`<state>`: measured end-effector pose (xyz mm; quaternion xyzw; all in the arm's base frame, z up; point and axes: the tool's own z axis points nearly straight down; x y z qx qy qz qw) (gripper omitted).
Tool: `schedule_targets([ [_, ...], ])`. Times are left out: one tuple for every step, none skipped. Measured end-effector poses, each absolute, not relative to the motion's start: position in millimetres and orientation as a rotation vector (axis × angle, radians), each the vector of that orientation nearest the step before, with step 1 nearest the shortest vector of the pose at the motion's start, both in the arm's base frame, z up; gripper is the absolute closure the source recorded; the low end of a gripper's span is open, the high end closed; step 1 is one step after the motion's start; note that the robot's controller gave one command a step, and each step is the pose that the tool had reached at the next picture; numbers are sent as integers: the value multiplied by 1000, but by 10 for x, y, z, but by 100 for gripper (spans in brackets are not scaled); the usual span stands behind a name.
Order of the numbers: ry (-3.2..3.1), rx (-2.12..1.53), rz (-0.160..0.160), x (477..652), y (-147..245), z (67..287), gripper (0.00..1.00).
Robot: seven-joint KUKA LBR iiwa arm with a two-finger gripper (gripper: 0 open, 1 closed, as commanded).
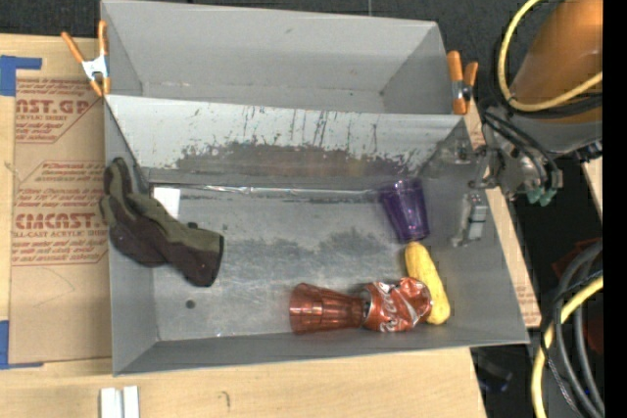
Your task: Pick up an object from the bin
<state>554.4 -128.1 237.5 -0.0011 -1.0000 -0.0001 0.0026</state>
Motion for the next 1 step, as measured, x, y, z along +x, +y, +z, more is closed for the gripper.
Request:
schedule_targets([
  [-3144,-1,2,5556,-1274,2424,0],
])
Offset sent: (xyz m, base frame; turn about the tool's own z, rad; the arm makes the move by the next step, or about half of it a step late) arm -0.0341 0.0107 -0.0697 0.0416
